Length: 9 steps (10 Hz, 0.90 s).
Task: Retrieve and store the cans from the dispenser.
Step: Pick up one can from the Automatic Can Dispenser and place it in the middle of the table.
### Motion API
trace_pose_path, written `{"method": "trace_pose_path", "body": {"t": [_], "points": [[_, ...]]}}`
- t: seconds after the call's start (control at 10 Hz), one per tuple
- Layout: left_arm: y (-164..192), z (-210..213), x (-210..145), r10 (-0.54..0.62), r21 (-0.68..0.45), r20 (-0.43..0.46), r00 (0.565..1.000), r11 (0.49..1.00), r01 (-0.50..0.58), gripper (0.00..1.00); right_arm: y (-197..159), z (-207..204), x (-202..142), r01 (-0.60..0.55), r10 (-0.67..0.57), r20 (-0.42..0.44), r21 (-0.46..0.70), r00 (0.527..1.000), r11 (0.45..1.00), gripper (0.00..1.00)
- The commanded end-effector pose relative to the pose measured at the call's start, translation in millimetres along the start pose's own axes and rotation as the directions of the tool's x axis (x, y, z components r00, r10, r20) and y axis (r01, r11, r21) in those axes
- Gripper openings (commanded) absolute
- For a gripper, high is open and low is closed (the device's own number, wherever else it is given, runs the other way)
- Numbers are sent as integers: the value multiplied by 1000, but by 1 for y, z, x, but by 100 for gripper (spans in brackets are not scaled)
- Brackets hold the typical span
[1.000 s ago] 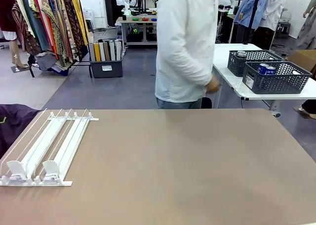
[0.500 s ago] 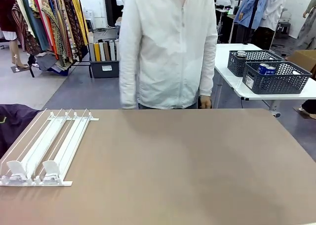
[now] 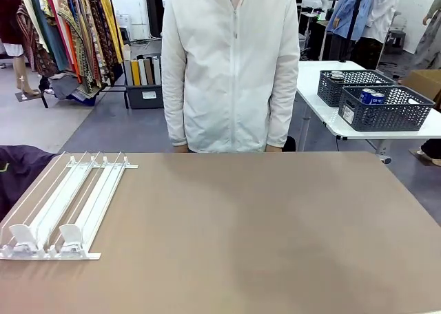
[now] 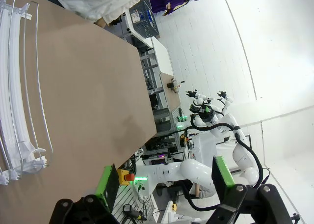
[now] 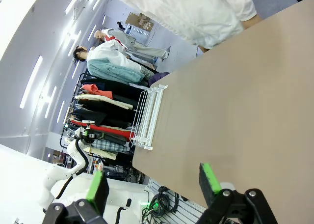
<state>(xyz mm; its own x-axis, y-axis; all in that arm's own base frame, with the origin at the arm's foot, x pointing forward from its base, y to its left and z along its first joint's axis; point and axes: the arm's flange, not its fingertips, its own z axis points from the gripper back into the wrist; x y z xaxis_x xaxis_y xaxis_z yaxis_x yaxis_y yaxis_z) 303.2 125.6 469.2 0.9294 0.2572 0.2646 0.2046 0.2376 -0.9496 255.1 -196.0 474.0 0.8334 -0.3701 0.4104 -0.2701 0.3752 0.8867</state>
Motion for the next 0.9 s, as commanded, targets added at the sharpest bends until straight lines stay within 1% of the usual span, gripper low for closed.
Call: {"method": "trace_pose_path", "body": {"t": [0.0, 0.8], "points": [[-2, -2, 1, -6, -20, 13, 1000, 1000, 6, 100, 2, -1, 3, -22, 22, 21, 23, 1000, 999, 100], [-2, -2, 1, -6, -20, 13, 1000, 1000, 6, 100, 2, -1, 3, -22, 22, 21, 23, 1000, 999, 100]]}}
